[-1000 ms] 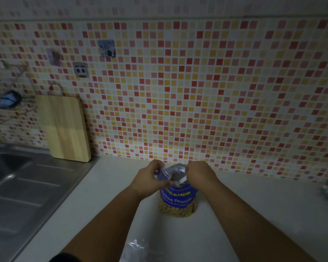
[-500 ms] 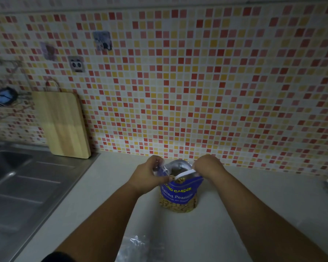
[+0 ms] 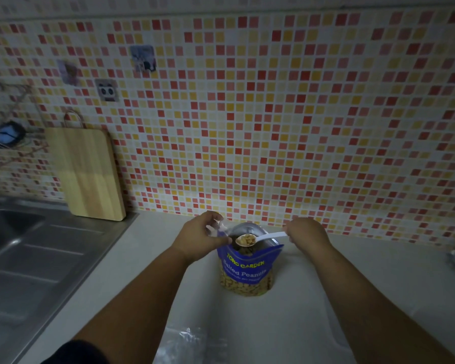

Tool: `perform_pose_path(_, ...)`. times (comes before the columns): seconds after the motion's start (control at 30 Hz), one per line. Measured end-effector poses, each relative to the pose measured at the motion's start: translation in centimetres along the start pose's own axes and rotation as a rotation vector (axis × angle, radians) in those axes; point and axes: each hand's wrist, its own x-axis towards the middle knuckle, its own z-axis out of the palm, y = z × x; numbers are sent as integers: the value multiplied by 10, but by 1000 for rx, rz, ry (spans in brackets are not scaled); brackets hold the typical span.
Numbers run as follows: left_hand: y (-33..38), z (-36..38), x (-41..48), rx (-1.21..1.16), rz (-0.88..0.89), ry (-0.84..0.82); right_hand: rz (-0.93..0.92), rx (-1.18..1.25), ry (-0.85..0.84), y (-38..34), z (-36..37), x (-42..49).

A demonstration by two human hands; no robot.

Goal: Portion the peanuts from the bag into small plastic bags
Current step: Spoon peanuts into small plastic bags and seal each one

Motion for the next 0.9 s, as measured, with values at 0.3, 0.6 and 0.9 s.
perform_pose_path(0.3,7,-1,6,137,30,-25,114,-25,-83,4,-18,3)
perform_pose_path(0.6,13,4,11,227,60,-59,220,112,-86,-9,-41,-8)
perform_pose_path(0.9,23,13,13,232,40,-103,76,-17,-74,-24,-42,-18)
